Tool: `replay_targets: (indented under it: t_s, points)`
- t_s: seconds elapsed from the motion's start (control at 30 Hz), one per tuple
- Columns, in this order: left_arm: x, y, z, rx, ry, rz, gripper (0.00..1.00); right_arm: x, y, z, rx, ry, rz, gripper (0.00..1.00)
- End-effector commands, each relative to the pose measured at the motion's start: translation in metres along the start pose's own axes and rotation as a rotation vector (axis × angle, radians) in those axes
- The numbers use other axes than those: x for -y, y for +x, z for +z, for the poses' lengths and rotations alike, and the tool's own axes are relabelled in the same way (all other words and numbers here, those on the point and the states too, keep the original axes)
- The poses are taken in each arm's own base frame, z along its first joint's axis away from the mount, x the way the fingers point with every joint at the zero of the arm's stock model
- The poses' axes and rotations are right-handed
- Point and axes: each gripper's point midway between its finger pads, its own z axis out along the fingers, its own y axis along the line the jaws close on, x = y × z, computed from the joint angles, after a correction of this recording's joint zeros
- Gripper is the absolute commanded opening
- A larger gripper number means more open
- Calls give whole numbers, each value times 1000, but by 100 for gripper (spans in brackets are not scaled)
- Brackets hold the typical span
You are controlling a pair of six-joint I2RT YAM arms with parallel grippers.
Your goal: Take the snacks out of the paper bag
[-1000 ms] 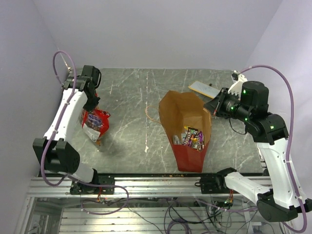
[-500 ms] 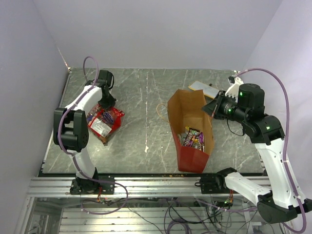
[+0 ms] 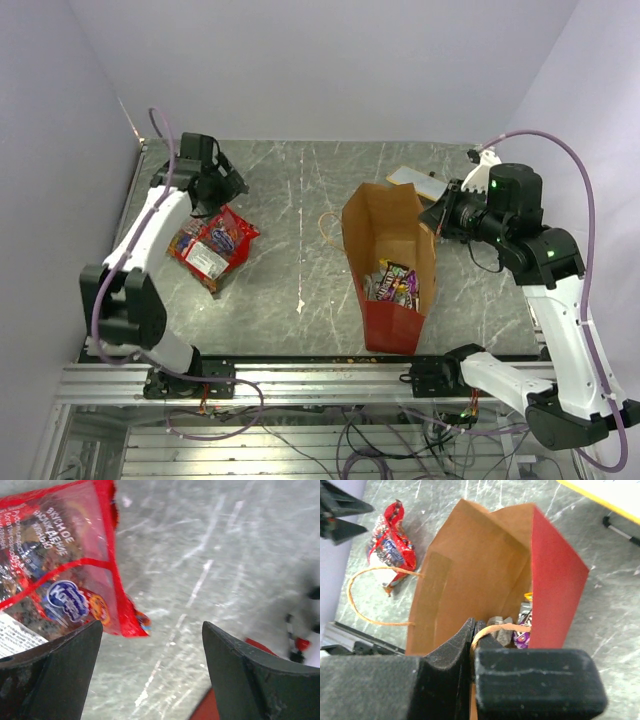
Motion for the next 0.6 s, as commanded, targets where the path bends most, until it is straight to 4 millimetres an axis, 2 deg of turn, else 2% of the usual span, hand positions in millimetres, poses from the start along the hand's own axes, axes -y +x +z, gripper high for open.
replay_targets:
  t_s: [0.0,0.1,0.2,0.4,0.47,0.57]
  points:
    - [37,-7,-61,41,201,-12,93,4,-30,-7,82,42,-110,0]
    - [32,-1,-92,42,215,-2,93,7,-46,-9,99,79,-169,0]
    - [28,16,-112,12,260,-8,93,9,-64,-12,131,113,-239,0]
    - [22,39,-136,-29,315,-20,93,10,-82,-5,161,113,-451,0]
    - [25,45,-141,-61,334,-14,92,4,-84,3,157,94,-507,0]
    - [32,51,-148,-91,372,3,92,-18,-86,11,156,25,-594,0]
